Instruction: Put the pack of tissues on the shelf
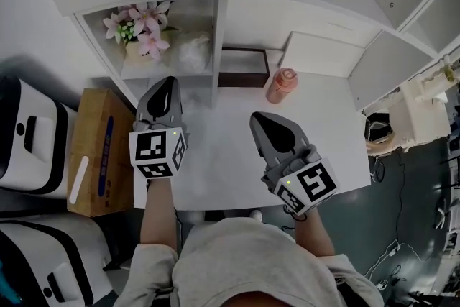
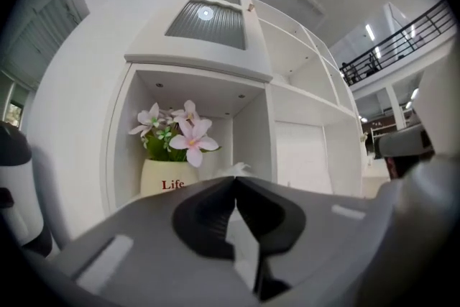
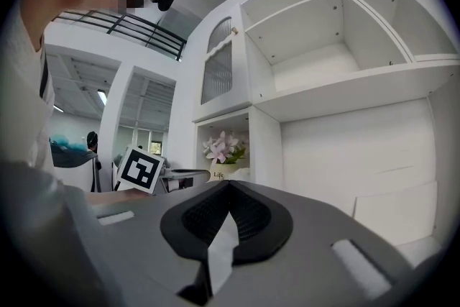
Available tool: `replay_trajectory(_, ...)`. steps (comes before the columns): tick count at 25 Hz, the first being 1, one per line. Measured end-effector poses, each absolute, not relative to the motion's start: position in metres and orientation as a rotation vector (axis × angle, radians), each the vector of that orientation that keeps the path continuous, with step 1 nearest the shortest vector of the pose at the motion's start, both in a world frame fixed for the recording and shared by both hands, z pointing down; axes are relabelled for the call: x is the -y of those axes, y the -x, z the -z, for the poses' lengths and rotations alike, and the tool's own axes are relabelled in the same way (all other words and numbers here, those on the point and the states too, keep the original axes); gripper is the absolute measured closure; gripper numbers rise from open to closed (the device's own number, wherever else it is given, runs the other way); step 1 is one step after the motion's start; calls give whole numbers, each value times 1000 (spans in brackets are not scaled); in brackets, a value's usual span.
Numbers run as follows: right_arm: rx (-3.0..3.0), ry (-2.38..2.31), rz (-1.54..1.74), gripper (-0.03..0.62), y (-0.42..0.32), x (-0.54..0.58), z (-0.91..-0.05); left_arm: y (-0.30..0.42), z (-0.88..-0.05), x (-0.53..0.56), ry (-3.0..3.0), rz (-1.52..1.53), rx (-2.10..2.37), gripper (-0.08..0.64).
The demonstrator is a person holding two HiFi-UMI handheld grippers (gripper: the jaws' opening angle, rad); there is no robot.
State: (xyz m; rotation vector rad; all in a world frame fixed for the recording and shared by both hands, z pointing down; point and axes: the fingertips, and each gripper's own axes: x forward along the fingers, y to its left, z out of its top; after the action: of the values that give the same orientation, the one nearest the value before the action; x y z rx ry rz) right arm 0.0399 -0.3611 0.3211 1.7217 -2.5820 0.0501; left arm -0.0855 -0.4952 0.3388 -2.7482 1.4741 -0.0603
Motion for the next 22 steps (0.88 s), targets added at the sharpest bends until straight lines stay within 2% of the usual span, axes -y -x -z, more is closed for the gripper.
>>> replay_trajectory(22,2834,-1345,-36,592,11,329,-313,124,-323,377,2695,34,-1614,560)
